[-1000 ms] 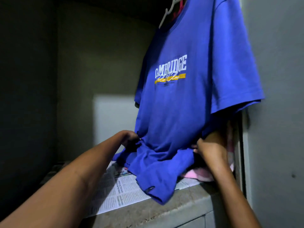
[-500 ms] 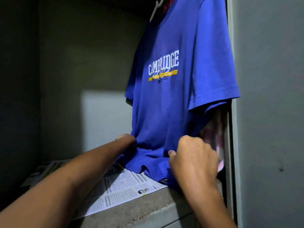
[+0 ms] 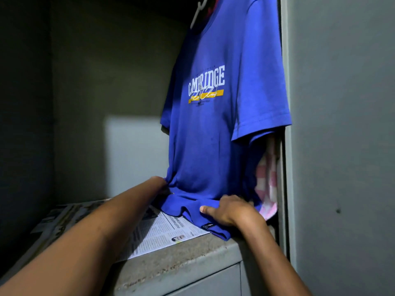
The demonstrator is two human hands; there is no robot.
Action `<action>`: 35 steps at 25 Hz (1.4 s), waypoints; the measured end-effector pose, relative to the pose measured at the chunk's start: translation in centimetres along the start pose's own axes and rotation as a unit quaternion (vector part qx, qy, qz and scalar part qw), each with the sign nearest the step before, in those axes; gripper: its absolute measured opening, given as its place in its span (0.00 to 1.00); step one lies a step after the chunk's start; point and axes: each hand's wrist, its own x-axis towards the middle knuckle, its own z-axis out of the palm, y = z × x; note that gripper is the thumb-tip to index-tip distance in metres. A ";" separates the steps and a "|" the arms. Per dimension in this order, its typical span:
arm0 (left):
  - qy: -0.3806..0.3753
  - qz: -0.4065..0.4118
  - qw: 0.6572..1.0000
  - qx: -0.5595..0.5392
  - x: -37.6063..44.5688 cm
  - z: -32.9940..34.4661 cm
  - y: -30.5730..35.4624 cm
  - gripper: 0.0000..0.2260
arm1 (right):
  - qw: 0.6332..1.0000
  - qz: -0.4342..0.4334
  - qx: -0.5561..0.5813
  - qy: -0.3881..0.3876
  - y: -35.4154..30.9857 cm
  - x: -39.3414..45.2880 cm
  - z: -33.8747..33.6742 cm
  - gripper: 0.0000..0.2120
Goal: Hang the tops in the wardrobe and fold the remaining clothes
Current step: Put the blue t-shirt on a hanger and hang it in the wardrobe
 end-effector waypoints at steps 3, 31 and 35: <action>-0.046 0.000 0.998 -0.030 -0.4 -0.5 -0.1 0.19 | 0.999 -0.044 0.008 0.012 -1.0 -0.1 -0.5 0.37; 0.240 0.079 0.772 -0.583 -47.0 21.8 0.2 0.14 | 0.861 -0.009 0.508 0.028 0.4 -35.2 12.2 0.18; 0.153 0.009 0.801 -0.578 -53.4 30.6 1.7 0.14 | 0.850 0.013 0.524 -0.051 2.8 -42.8 18.2 0.16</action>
